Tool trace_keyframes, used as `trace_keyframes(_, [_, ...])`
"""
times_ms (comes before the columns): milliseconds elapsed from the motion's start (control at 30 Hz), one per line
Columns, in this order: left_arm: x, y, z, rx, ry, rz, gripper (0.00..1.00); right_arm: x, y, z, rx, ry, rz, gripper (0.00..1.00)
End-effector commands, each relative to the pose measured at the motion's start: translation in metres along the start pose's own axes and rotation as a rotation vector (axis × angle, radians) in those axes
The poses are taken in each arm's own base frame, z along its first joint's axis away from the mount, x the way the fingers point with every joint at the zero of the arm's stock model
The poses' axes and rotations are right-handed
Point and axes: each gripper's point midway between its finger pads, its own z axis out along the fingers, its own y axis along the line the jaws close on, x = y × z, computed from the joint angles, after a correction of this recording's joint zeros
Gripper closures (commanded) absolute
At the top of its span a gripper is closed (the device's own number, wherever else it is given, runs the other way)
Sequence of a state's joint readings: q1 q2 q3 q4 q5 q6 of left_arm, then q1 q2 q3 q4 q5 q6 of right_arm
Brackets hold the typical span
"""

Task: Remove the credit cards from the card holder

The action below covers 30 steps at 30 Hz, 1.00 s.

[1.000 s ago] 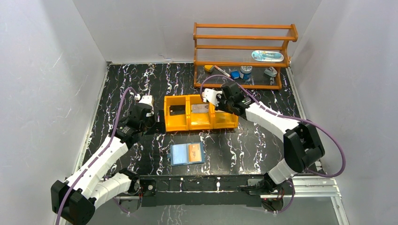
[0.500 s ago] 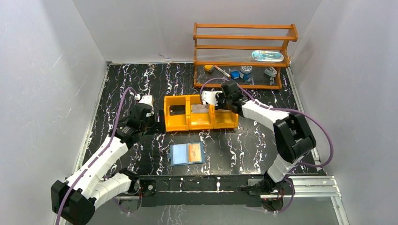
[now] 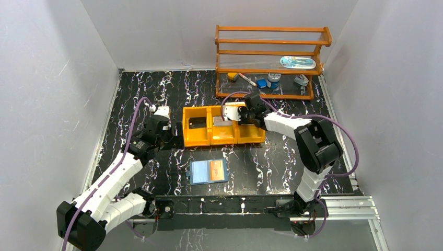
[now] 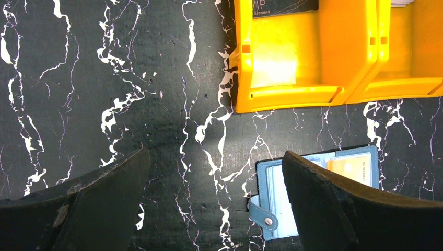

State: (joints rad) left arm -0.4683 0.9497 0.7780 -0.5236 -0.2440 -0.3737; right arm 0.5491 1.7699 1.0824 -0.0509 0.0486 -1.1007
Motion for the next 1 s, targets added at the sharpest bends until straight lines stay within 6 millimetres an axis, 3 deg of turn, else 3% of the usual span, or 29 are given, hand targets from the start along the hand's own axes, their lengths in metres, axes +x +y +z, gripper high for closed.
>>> trace_keyframes(0, [-0.004, 0.003, -0.003, -0.006, -0.023, 0.005, 0.02, 0.004, -0.002, 0.010, 0.013, 0.002, -0.021, 0.97])
trace_keyframes(200, [-0.003, 0.003, -0.003, -0.007, -0.022, 0.004, 0.02, 0.010, 0.009, 0.015, -0.014, 0.021, -0.005, 0.88])
trace_keyframes(500, [-0.002, 0.003, -0.001, -0.007, -0.014, 0.006, 0.02, 0.006, 0.009, 0.001, -0.032, 0.013, 0.033, 0.57])
trace_keyframes(767, [-0.001, 0.001, 0.000, 0.003, -0.008, 0.007, 0.02, -0.013, -0.004, -0.020, 0.005, -0.063, 0.115, 0.44])
trace_keyframes(967, [-0.001, 0.001, 0.000, 0.003, -0.008, 0.007, 0.02, -0.018, -0.017, -0.030, 0.069, -0.080, 0.210, 0.42])
